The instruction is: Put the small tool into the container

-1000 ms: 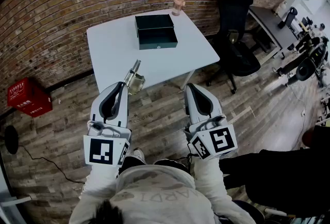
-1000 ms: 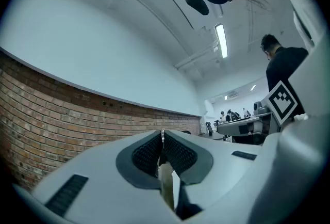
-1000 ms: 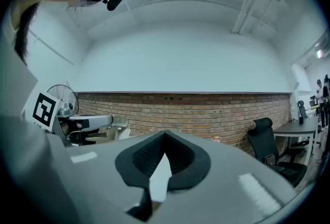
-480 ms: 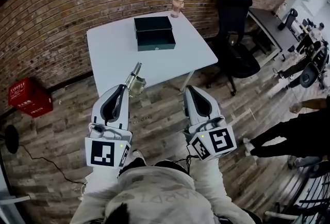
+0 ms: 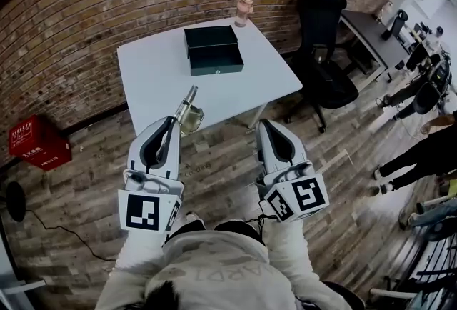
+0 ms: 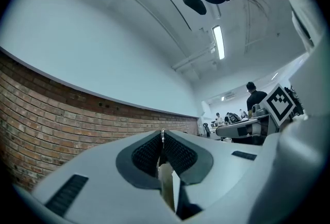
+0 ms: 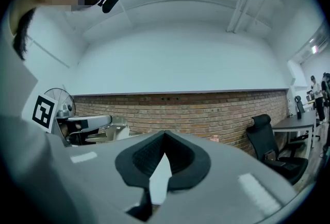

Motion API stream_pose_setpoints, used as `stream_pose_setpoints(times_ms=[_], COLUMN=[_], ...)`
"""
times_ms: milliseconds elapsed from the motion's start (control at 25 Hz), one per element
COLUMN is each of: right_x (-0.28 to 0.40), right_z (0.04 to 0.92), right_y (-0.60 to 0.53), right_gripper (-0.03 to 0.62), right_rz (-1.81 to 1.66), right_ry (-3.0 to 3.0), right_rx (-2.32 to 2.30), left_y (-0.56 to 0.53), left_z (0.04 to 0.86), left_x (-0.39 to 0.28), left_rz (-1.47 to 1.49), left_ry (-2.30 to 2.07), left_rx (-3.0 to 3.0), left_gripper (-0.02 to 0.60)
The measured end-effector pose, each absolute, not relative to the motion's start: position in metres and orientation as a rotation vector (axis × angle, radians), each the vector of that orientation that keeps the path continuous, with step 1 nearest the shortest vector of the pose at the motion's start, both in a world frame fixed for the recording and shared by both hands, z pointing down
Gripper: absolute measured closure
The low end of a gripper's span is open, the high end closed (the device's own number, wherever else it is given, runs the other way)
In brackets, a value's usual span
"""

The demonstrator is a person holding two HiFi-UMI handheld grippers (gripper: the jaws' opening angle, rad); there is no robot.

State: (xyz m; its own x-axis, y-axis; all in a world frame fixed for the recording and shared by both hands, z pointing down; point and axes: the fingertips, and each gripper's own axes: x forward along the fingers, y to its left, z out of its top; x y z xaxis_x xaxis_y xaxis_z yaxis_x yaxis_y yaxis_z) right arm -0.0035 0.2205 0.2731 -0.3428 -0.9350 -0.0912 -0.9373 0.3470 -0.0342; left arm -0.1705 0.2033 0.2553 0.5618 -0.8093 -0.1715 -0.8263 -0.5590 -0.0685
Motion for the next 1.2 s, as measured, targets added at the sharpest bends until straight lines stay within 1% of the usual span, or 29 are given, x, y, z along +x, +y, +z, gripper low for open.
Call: stream_pose_setpoints(times_ms=[320, 560, 1200], right_x=[-0.013, -0.004, 0.026], right_z=[0.275, 0.279, 0.271], right_y=[0.209, 0.191, 0.065], right_gripper=[0.583, 0.584, 0.583], right_rz=[0.058, 0.038, 0.051], right_ry=[2.46, 2.444, 2.525], right_rx=[-1.799, -1.812, -1.685], left_y=[0.183, 0.162, 0.053], left_z=[0.261, 0.265, 0.261], left_x=[-0.184, -0.178, -0.139], left_rz=[0.179, 0.173, 0.19], left_ry=[1.353, 1.351, 1.429], left_rx=[-2.674, -2.691, -2.652], left_gripper=[0.558, 0.56, 0.56])
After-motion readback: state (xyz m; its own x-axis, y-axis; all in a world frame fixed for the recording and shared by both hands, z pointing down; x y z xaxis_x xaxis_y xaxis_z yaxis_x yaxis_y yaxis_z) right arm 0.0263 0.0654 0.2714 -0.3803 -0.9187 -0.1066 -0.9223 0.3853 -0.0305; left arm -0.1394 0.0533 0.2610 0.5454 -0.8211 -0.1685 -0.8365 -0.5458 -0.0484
